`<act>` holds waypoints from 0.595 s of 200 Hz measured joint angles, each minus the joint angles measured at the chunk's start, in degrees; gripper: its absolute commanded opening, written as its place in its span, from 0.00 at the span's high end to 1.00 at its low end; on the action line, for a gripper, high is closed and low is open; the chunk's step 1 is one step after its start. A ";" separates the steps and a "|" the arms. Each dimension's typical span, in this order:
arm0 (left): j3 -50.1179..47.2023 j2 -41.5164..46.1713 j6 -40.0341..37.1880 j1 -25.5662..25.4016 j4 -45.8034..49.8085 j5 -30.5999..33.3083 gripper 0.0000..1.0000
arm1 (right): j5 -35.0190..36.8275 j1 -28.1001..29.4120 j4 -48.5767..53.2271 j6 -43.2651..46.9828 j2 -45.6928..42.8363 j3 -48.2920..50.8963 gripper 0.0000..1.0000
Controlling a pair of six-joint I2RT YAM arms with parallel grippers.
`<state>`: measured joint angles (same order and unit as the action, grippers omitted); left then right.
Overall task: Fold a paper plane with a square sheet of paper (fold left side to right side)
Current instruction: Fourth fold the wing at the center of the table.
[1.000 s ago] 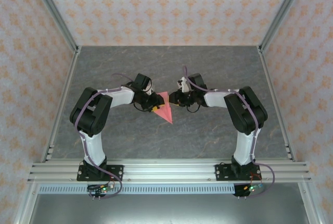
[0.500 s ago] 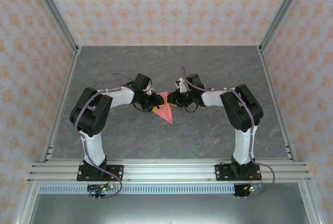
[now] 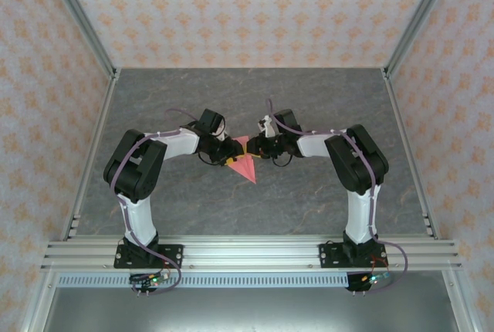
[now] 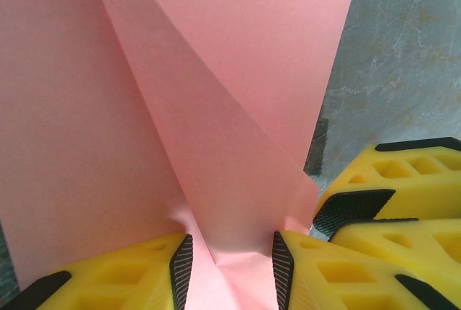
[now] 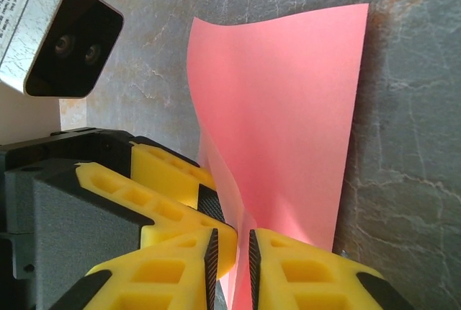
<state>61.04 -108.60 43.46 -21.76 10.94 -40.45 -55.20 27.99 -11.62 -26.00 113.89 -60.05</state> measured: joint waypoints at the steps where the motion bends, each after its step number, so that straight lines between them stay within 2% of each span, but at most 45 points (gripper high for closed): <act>1: 0.00 0.00 0.00 0.00 -0.02 0.00 0.61 | -0.02 0.00 0.00 0.00 0.00 0.00 0.77; 119: 0.00 0.00 0.02 0.00 -0.02 0.26 0.61 | -0.85 0.02 0.28 -0.39 1.22 -1.16 0.80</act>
<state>61.04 -108.60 43.48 -21.76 10.92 -40.18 -56.05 28.01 -11.33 -26.39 115.11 -61.21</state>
